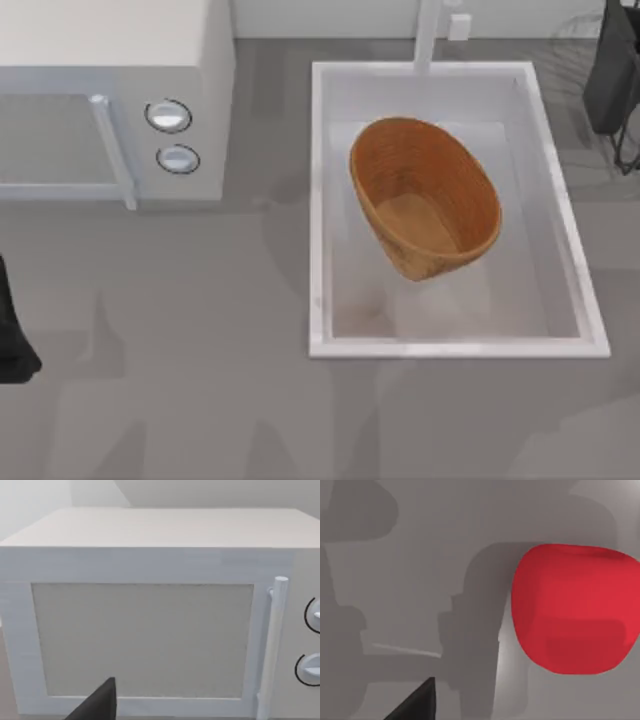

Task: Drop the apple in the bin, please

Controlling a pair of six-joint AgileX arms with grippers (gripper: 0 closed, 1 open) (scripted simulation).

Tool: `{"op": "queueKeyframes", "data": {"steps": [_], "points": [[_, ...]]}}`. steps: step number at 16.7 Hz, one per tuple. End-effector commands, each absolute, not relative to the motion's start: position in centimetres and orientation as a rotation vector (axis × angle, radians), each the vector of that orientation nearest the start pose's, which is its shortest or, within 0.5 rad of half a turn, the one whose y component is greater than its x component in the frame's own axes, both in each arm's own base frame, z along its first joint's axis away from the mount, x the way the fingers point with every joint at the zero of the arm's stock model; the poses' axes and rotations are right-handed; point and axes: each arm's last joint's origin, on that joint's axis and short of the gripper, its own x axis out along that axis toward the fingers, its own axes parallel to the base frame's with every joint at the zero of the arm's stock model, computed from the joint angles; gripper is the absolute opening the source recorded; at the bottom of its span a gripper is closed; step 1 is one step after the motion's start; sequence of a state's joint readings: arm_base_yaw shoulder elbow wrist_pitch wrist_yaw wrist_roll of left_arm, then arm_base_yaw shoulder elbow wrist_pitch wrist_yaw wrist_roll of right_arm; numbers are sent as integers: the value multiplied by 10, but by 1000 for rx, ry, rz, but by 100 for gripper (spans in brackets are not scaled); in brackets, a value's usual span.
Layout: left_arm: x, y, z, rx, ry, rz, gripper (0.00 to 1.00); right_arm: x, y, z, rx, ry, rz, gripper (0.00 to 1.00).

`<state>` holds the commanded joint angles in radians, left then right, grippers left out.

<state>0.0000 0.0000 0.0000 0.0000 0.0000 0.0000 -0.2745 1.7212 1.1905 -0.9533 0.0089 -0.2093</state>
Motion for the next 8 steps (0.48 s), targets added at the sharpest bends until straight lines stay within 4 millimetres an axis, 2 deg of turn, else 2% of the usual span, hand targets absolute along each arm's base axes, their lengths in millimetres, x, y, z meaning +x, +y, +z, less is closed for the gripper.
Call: {"op": "queueKeyframes", "data": {"steps": [4,8], "points": [[106,-1,160,0,0,0,100,323,-96,178,43,1569,-59,100],[106,-1,160,0,0,0,100,324,-96,177,44,1573,-59,100]]}}
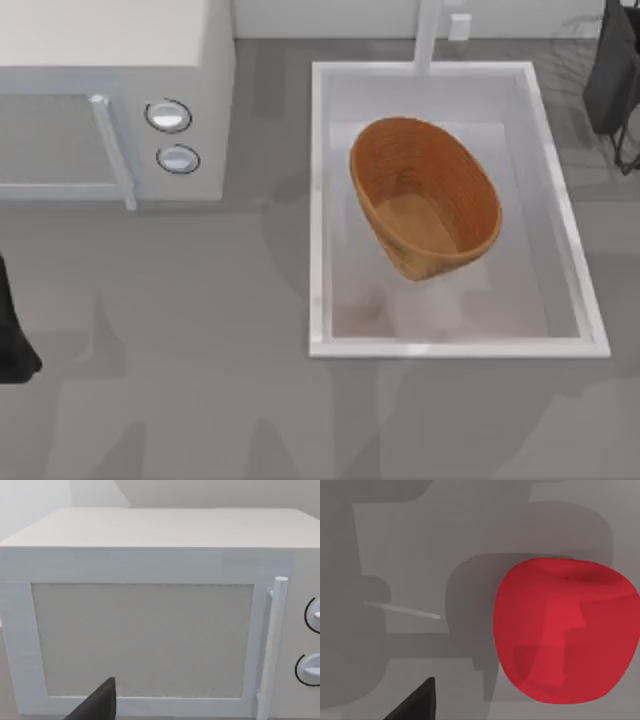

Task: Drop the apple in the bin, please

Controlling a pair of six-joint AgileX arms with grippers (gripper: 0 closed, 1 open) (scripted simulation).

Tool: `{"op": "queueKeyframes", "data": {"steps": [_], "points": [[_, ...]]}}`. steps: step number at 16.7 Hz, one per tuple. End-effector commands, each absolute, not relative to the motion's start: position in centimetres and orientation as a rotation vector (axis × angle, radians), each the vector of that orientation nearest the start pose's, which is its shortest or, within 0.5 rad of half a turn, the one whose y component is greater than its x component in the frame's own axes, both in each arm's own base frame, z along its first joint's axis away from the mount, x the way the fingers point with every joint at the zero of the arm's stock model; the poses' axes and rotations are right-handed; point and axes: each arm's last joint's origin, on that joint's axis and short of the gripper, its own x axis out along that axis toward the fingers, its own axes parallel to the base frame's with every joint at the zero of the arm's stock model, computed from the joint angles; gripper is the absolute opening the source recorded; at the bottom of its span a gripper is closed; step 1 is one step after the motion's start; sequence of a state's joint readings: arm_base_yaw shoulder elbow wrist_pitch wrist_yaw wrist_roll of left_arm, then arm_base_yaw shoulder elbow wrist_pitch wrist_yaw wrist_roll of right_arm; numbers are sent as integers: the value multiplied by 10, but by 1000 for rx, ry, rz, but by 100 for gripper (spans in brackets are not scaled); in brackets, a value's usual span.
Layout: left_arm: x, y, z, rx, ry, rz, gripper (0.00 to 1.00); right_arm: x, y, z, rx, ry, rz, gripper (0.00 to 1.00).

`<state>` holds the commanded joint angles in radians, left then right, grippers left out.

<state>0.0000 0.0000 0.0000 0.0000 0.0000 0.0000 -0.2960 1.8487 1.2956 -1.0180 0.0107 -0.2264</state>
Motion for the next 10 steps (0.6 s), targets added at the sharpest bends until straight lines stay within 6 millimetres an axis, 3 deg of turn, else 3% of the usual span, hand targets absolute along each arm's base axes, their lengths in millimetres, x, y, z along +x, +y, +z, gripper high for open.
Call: {"op": "queueKeyframes", "data": {"steps": [3,10], "points": [[106,-1,160,0,0,0,100,324,-95,172,43,1575,-57,100],[106,-1,160,0,0,0,100,325,-97,112,43,1569,-60,100]]}}
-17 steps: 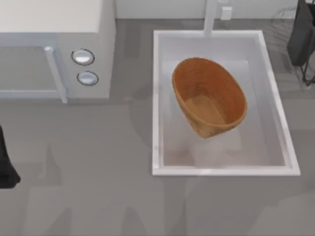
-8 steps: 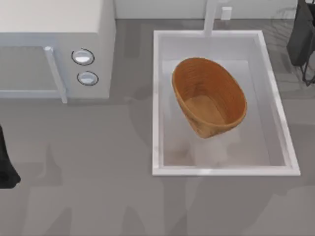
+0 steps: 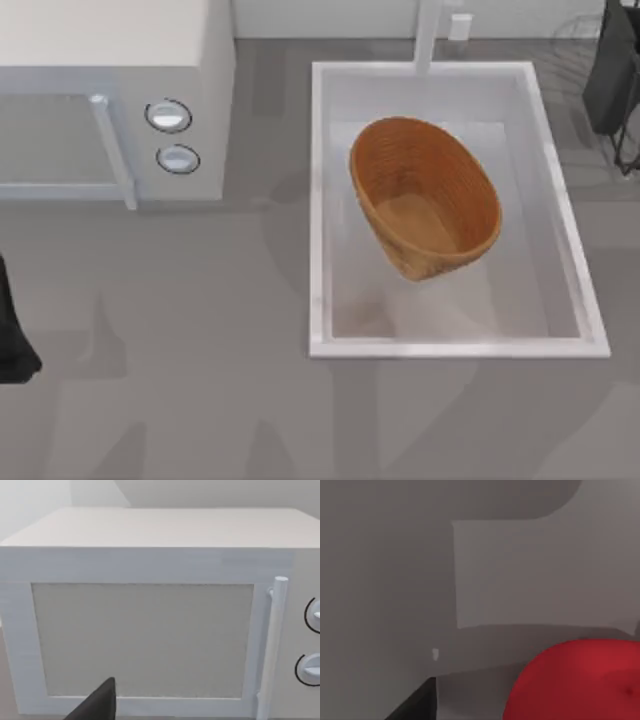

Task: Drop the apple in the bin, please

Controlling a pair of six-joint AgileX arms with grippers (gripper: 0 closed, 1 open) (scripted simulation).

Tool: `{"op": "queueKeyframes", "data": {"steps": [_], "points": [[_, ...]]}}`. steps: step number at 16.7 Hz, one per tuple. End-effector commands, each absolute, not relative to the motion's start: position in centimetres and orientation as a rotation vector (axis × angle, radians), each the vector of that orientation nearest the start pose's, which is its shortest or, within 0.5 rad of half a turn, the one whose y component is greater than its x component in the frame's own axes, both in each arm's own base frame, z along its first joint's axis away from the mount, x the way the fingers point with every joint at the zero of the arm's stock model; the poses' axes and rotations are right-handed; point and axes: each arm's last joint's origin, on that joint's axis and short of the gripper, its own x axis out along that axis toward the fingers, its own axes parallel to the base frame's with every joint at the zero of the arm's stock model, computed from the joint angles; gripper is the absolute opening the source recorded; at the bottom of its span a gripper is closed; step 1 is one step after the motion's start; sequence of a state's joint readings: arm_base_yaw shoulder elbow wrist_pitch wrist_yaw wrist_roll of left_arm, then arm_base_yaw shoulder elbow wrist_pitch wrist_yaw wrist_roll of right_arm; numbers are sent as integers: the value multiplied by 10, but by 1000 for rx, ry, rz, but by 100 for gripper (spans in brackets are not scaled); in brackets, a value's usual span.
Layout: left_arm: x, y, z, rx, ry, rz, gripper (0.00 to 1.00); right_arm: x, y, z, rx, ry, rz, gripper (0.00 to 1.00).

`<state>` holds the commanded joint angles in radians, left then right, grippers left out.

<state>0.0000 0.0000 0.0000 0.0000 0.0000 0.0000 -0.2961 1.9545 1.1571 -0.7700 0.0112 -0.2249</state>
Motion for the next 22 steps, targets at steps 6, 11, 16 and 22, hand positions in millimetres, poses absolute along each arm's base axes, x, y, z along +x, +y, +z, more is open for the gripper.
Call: {"op": "queueKeyframes", "data": {"steps": [6,11,16,22], "points": [[106,-1,160,0,0,0,100,324,-97,107,44,1573,-59,92],[106,-1,160,0,0,0,100,324,-97,107,44,1573,-59,55],[106,-1,160,0,0,0,100,324,-97,107,44,1573,-59,17],[106,-1,160,0,0,0,100,324,-97,107,44,1573,-59,0]]}}
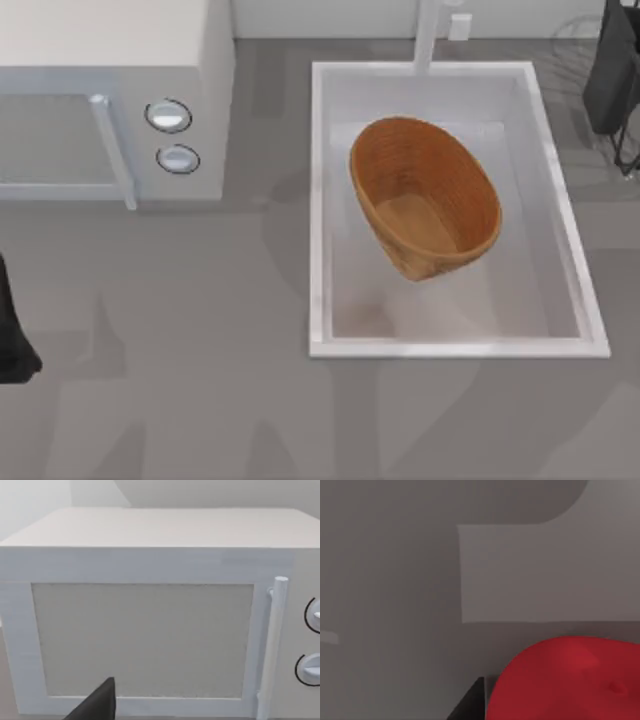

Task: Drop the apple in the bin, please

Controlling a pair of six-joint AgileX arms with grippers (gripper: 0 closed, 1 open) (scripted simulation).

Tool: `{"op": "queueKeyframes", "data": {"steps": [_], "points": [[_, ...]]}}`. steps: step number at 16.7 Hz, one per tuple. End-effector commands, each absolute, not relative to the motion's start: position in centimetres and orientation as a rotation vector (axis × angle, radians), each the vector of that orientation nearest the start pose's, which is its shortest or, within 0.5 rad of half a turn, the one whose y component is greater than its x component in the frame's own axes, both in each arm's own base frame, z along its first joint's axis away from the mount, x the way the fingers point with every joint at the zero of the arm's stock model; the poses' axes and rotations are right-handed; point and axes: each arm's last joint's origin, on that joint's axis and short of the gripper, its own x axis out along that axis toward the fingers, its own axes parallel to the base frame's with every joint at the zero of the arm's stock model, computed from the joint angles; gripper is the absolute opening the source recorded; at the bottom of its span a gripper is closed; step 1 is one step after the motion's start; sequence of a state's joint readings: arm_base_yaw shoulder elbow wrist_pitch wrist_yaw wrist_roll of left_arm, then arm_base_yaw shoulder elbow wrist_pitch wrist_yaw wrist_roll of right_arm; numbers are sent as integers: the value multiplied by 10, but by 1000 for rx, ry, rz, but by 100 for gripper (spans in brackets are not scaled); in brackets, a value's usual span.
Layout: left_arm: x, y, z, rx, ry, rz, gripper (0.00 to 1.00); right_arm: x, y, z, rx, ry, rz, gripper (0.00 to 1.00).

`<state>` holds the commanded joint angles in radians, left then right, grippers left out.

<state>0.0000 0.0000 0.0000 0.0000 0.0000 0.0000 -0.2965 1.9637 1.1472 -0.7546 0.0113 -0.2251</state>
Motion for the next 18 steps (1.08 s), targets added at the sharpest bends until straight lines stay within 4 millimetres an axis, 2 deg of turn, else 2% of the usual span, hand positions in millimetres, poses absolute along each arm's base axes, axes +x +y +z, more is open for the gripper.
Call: {"op": "queueKeyframes", "data": {"steps": [4,8,12,18], "points": [[106,-1,160,0,0,0,100,324,-97,107,44,1573,-59,0],[106,-1,160,0,0,0,100,329,-98,125,55,1550,-57,0],[106,-1,160,0,0,0,100,336,-100,172,55,1558,-54,0],[106,-1,160,0,0,0,100,327,-96,255,56,1567,-52,0]]}}
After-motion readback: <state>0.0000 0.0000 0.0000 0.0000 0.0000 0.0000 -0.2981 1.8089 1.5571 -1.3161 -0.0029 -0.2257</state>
